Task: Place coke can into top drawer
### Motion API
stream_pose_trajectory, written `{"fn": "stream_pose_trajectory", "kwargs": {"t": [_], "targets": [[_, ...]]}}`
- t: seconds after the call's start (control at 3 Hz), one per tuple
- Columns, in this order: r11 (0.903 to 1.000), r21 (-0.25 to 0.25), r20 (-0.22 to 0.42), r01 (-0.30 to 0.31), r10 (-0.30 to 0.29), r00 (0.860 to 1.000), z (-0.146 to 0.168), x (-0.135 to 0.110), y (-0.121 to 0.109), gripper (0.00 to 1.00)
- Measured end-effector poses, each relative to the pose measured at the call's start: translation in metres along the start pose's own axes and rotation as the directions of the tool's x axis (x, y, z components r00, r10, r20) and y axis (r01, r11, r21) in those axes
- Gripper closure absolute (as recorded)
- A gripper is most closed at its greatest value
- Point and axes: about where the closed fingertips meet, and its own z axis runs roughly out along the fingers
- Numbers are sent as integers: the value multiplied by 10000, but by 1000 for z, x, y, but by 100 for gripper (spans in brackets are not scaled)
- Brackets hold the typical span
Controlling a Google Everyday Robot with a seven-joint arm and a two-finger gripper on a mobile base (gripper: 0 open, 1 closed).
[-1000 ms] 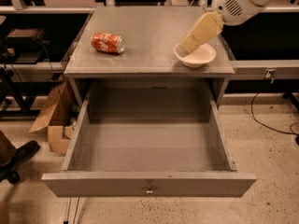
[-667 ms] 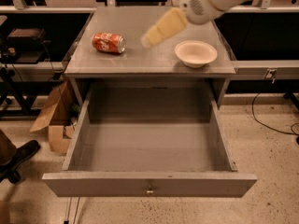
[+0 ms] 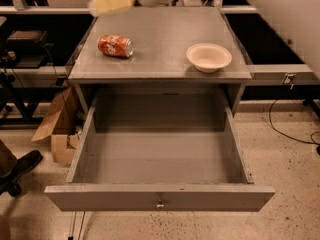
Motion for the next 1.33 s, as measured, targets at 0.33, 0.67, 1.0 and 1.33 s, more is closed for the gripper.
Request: {"fn": "stream_pose_trajectory", "kwargs": {"t": [0.33, 0.67, 1.0, 1.33], "targets": [[9985, -329, 224, -440, 447, 9987, 49, -28, 24, 0], [9973, -467, 280, -573, 587, 9979, 94, -40, 37, 0], [9973, -468, 282, -572, 586, 9979, 94, -40, 37, 0], [9968, -699, 693, -393, 442, 9966, 95, -41, 47, 0]]}}
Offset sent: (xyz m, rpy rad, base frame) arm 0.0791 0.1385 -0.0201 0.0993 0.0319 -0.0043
